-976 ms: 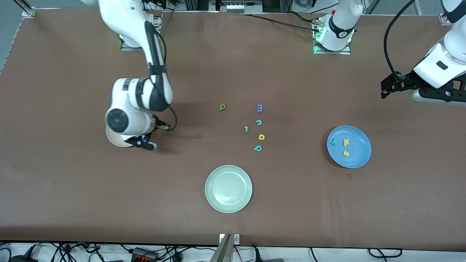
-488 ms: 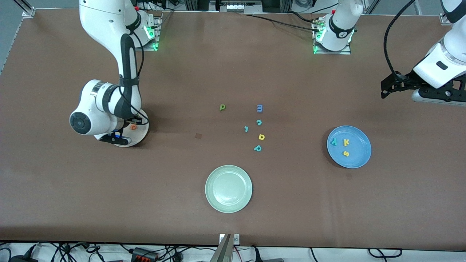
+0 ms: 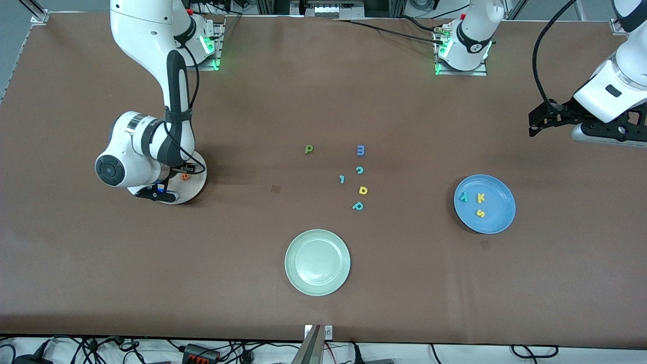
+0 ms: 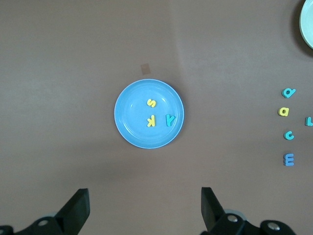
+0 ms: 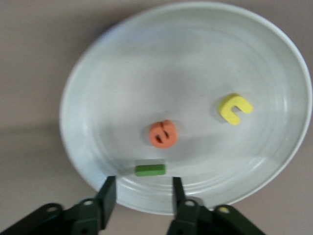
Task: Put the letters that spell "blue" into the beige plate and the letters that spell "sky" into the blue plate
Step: 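Lower green l onto beige plate and open the right gripper, then move the right gripper to green d and grasp it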
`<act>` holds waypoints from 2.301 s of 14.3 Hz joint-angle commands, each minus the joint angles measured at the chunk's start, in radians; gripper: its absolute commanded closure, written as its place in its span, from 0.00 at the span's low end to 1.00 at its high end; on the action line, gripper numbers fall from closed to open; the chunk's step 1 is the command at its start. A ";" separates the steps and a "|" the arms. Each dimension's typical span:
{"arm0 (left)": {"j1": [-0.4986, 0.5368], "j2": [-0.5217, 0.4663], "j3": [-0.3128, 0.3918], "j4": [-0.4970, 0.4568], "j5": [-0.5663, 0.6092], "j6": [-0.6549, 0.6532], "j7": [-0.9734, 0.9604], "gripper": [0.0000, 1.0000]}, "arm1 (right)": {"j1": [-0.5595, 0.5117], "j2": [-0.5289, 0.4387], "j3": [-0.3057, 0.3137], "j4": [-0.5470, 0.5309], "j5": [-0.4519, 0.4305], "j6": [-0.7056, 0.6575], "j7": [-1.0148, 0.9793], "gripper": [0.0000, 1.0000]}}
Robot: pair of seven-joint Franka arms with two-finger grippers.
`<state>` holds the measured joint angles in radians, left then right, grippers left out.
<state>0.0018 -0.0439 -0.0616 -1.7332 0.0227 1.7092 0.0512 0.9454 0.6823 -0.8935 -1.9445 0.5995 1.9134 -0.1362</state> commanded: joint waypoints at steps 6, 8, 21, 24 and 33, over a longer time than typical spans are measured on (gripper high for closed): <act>0.004 0.015 -0.006 0.032 -0.006 -0.025 0.019 0.00 | 0.291 -0.033 -0.002 0.071 0.101 0.035 0.079 0.00; 0.004 0.015 -0.016 0.032 -0.007 -0.025 0.019 0.00 | 0.375 -0.030 -0.004 0.072 0.112 0.077 0.124 0.00; 0.006 0.015 -0.023 0.032 -0.007 -0.025 0.018 0.00 | 0.561 0.054 0.117 0.073 0.206 0.341 0.659 0.23; 0.006 0.015 -0.023 0.032 -0.007 -0.025 0.018 0.00 | 0.562 0.068 0.134 0.073 0.207 0.352 0.693 0.29; 0.006 0.015 -0.023 0.032 -0.007 -0.025 0.018 0.00 | 0.561 0.103 0.154 0.105 0.190 0.360 0.676 0.39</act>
<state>0.0016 -0.0439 -0.0786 -1.7330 0.0227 1.7081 0.0516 1.5073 0.7682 -0.7417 -1.8566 0.7857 2.2664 0.5472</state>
